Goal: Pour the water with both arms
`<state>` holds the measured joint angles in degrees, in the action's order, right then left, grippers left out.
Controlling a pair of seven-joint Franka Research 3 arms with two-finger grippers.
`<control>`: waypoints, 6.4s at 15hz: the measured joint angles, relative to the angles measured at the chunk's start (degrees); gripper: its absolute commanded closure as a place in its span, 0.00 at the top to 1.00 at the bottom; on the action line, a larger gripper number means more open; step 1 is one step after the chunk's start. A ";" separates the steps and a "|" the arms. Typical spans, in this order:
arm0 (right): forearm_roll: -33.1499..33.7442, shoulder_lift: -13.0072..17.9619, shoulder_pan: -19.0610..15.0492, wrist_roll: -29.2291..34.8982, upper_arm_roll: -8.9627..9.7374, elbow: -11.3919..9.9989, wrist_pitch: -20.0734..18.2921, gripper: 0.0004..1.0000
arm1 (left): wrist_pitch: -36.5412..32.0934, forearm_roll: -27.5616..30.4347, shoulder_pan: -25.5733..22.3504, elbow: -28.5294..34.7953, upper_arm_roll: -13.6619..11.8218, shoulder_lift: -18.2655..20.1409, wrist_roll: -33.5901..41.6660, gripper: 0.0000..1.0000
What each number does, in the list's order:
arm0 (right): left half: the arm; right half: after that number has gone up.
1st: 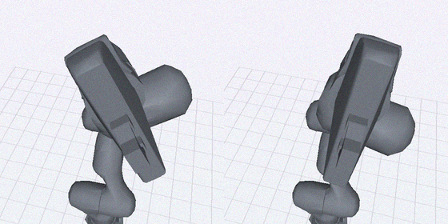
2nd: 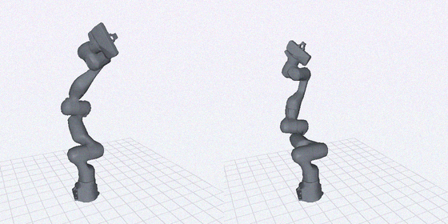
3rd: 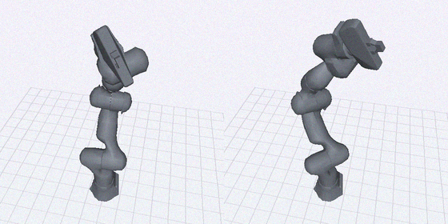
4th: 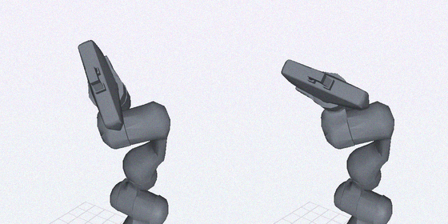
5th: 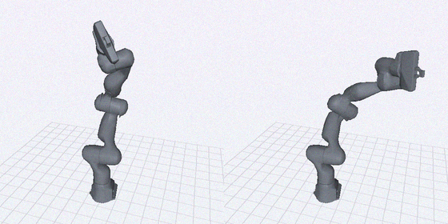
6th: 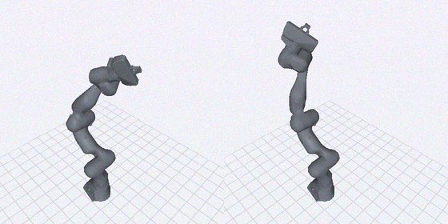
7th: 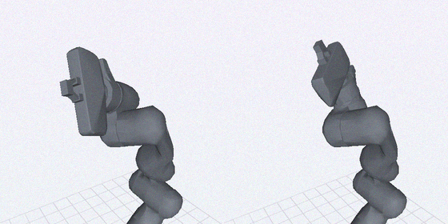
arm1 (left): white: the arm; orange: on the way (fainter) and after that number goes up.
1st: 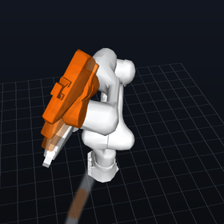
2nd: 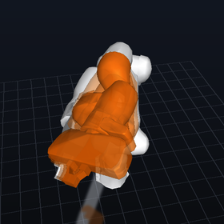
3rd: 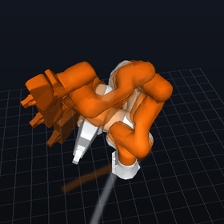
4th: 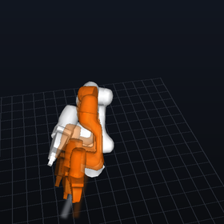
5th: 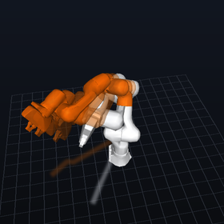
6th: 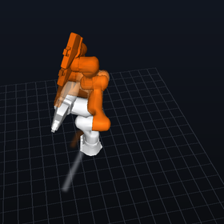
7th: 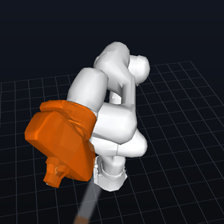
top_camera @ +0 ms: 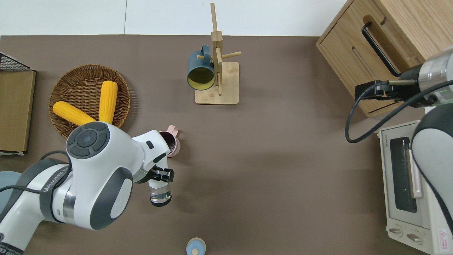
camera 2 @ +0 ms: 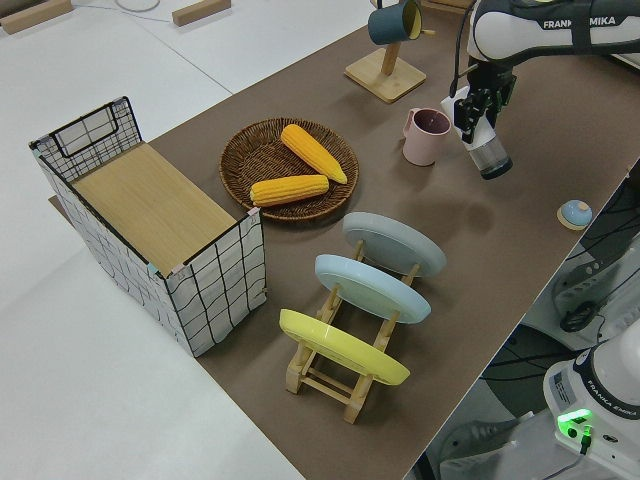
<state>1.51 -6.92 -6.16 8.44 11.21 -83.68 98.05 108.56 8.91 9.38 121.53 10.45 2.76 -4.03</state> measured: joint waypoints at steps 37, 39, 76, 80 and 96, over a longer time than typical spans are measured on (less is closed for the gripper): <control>0.00 0.00 0.00 0.00 0.00 0.01 0.00 0.99 | -9.88 -0.78 -0.12 -7.93 0.04 -4.64 -0.06 0.00; 0.00 0.00 0.00 0.00 0.00 0.01 0.00 0.99 | -10.00 -0.78 -0.12 -7.94 0.04 -4.64 -0.08 0.00; 0.00 0.01 0.00 0.00 0.00 0.02 0.00 0.99 | 22.85 -3.23 -9.86 16.82 0.23 16.67 -6.33 0.00; 0.00 0.01 0.00 0.00 0.00 0.02 0.00 0.99 | 29.48 -3.32 -14.74 15.25 0.08 17.16 -6.19 0.00; 0.00 0.01 0.00 0.00 0.00 0.02 0.00 0.99 | 30.29 -11.51 -31.93 -15.15 -0.47 0.39 6.10 0.00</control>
<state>1.51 -6.91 -6.16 8.44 11.21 -83.66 98.05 138.86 -2.60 -22.55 106.37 9.97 3.15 2.08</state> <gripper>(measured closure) 0.004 0.366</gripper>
